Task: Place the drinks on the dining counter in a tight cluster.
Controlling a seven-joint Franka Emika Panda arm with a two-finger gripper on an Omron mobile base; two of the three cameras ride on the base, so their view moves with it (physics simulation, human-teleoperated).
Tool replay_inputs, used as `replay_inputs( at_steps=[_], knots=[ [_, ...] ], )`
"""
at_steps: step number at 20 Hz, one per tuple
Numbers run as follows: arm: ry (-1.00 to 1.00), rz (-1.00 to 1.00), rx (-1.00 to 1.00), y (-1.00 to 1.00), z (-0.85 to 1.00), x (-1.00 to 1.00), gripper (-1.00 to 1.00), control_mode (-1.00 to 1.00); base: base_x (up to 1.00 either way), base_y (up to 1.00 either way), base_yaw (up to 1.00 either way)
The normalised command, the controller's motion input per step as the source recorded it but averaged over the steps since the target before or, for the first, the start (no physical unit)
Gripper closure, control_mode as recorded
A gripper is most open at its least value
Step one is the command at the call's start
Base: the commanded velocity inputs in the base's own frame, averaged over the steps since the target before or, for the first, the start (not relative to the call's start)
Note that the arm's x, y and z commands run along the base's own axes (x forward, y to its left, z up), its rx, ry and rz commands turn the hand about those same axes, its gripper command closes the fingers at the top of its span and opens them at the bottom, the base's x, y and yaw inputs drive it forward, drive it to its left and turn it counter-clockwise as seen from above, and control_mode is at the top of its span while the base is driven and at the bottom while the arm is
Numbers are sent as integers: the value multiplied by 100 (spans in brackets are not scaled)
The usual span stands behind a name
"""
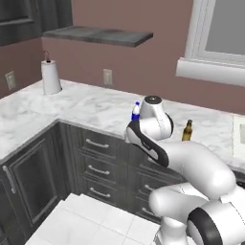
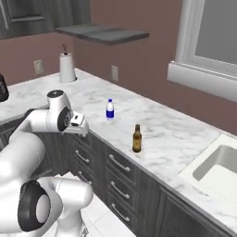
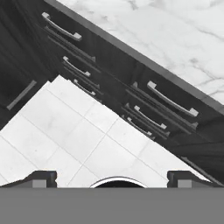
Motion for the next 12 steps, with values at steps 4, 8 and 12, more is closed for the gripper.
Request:
replay_inputs(
  at_steps=[4, 8, 12],
  knots=[
    [0, 0, 0, 0, 0, 0, -100, 100, 53, 46, -45],
    [0, 0, 0, 0, 0, 0, -100, 100, 54, 39, -53],
    [0, 0, 0, 0, 0, 0, -100, 100, 53, 36, -54]
  ],
)
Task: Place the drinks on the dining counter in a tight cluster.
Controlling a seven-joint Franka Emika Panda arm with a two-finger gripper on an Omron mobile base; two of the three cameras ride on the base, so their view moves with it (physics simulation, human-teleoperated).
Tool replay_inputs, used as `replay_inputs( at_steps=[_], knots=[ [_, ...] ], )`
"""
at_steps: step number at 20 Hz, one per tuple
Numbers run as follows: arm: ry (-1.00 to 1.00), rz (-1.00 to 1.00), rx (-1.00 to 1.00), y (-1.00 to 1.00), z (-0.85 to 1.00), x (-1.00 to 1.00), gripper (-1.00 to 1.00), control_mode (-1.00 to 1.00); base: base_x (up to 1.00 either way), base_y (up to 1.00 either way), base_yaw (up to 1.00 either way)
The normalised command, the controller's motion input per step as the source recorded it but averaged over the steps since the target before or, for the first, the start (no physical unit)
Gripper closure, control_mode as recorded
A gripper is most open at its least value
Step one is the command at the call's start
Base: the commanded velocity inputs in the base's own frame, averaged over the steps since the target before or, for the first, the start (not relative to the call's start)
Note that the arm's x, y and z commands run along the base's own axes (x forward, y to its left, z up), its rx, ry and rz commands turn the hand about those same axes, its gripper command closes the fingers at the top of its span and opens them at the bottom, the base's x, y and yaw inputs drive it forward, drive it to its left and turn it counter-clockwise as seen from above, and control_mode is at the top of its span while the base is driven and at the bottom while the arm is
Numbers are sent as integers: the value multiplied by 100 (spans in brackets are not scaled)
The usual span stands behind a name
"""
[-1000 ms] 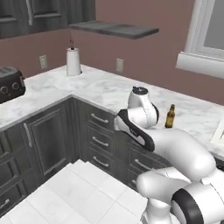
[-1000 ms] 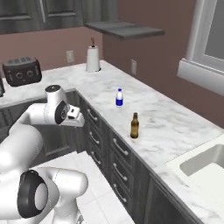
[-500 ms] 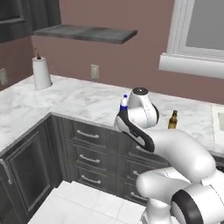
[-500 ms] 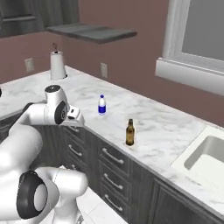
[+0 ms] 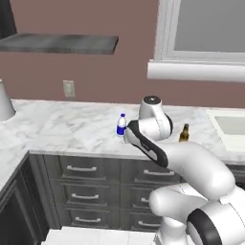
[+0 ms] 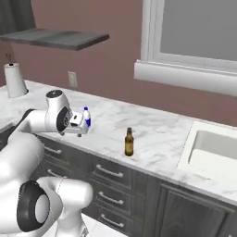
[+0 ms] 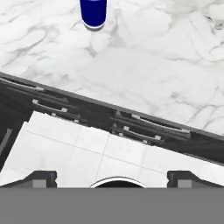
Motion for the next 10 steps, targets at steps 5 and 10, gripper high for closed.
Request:
replay_inputs(
  at_steps=[5, 10],
  knots=[
    [0, 0, 0, 0, 0, 0, -100, 100, 45, 45, -50],
    [0, 0, 0, 0, 0, 0, -100, 100, 35, 49, -48]
  ],
)
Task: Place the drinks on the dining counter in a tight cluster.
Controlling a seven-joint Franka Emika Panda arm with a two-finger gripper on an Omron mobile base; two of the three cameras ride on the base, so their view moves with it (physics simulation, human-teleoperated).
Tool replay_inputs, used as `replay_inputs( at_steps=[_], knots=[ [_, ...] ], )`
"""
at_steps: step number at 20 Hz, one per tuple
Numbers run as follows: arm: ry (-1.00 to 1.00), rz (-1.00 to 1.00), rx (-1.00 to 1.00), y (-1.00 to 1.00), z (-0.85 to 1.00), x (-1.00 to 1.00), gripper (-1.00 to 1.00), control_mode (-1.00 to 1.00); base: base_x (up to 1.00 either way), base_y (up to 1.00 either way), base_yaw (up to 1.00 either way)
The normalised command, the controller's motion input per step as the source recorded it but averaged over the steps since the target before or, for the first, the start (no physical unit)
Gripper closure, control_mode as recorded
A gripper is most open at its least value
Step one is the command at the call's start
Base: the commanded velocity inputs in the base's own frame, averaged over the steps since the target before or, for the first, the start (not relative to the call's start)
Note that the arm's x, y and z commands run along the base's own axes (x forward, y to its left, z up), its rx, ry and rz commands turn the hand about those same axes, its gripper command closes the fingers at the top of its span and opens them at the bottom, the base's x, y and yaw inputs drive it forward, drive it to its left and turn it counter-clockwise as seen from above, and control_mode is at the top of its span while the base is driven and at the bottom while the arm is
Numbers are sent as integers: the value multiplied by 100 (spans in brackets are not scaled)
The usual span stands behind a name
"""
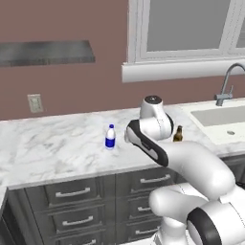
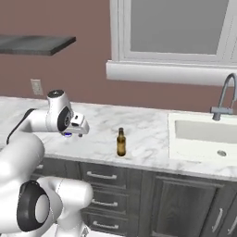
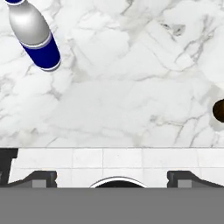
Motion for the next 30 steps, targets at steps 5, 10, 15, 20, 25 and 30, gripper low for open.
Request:
replay_inputs(
  at_steps=[5, 10, 15, 20, 25, 30],
  knots=[
    [0, 0, 0, 0, 0, 0, -100, 100, 20, 58, -43],
    [0, 0, 0, 0, 0, 0, -100, 100, 34, 64, -24],
    [0, 0, 0, 0, 0, 0, -100, 100, 45, 43, -6],
    [0, 0, 0, 0, 0, 0, -100, 100, 27, 12, 0],
    [0, 0, 0, 0, 0, 0, -100, 100, 5, 0, -1],
    [0, 0, 0, 0, 0, 0, -100, 100, 3, 0, 0]
  ],
)
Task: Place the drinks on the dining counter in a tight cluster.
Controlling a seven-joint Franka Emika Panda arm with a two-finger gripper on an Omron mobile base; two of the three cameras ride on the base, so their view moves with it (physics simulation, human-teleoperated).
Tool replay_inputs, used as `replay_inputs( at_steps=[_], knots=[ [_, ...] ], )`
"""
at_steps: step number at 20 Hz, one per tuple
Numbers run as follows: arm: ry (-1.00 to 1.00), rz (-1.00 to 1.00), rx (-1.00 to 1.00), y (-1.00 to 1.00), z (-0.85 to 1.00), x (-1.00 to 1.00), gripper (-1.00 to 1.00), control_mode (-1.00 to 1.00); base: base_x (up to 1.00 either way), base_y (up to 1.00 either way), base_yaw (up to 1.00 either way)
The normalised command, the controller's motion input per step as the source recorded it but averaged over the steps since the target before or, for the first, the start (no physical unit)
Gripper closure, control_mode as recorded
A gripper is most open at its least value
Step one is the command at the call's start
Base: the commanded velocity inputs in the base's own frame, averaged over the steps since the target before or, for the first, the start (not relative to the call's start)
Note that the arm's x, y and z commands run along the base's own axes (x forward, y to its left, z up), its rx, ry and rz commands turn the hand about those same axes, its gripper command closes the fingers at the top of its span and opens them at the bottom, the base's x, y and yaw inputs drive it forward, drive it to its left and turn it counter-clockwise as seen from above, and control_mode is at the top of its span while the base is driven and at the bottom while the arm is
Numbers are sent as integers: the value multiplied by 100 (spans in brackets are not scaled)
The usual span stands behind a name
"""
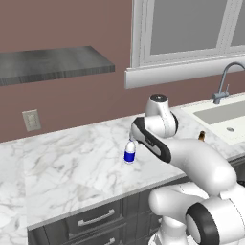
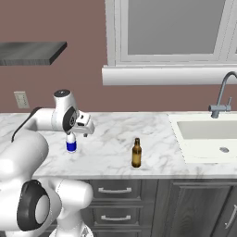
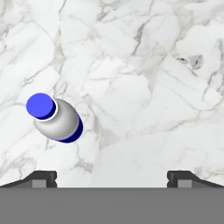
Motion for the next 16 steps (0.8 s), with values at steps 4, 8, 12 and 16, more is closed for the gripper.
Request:
replay_inputs(
  at_steps=[4, 8, 12, 16],
  knots=[
    [0, 0, 0, 0, 0, 0, -100, 100, 0, 0, 0],
    [0, 0, 0, 0, 0, 0, -100, 100, 0, 1, 0],
    [-19, 11, 0, -1, -1, -3, -100, -100, 0, 1, 2],
    [-24, 21, 0, -3, 0, -1, -100, -100, 0, 0, 0]
  ],
)
